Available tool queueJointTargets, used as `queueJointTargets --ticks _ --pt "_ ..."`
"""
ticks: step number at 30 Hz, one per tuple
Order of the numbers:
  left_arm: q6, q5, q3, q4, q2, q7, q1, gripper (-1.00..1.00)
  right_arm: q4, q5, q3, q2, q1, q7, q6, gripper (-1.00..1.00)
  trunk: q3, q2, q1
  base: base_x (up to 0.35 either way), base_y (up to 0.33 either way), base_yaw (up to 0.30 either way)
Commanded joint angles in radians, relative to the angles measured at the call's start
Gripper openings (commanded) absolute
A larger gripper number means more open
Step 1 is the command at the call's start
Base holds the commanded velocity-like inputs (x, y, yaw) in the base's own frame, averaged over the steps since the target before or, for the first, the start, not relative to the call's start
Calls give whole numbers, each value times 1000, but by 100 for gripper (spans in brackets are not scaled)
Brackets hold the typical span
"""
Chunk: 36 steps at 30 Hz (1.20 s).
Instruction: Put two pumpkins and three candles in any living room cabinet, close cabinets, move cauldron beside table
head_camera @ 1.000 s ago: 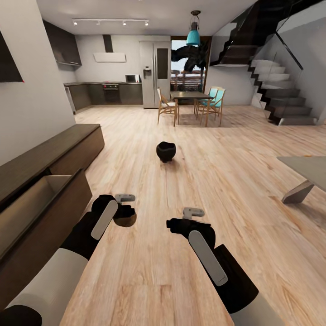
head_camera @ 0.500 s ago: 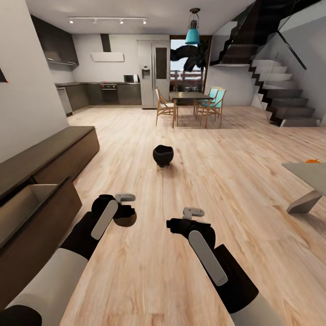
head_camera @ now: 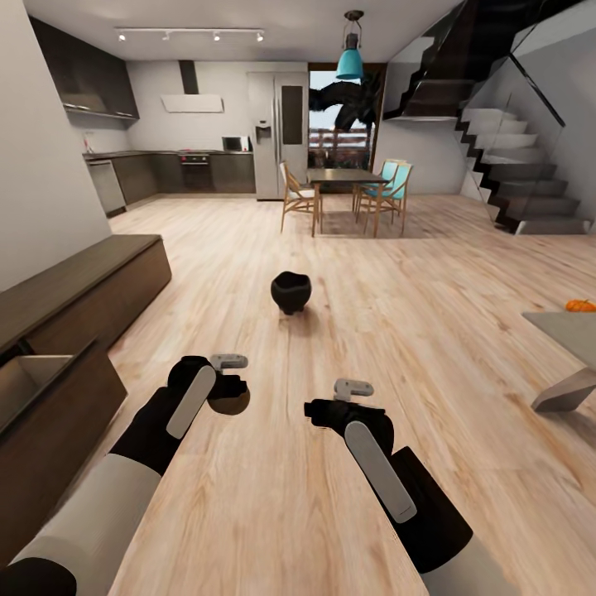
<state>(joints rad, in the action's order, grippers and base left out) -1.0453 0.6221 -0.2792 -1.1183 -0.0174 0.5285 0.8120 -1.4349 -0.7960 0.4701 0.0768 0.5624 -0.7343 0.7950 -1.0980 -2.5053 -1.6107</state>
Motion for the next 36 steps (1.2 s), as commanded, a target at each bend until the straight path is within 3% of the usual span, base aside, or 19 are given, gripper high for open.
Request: queueJointTargets --ticks 1,16,36 --pt "-2 8 -3 -1 -1 11 1 -100 -1 -9 1 0 1 -10 1 100 -1 0 0 293 -181 0" --pt "-2 8 -5 -3 -1 11 1 -100 -1 -9 2 1 1 -10 1 100 -1 0 0 270 -207 27" --pt "-2 8 -9 -5 -1 13 1 -100 -1 -9 8 3 1 -10 3 100 -1 0 0 148 -263 273"
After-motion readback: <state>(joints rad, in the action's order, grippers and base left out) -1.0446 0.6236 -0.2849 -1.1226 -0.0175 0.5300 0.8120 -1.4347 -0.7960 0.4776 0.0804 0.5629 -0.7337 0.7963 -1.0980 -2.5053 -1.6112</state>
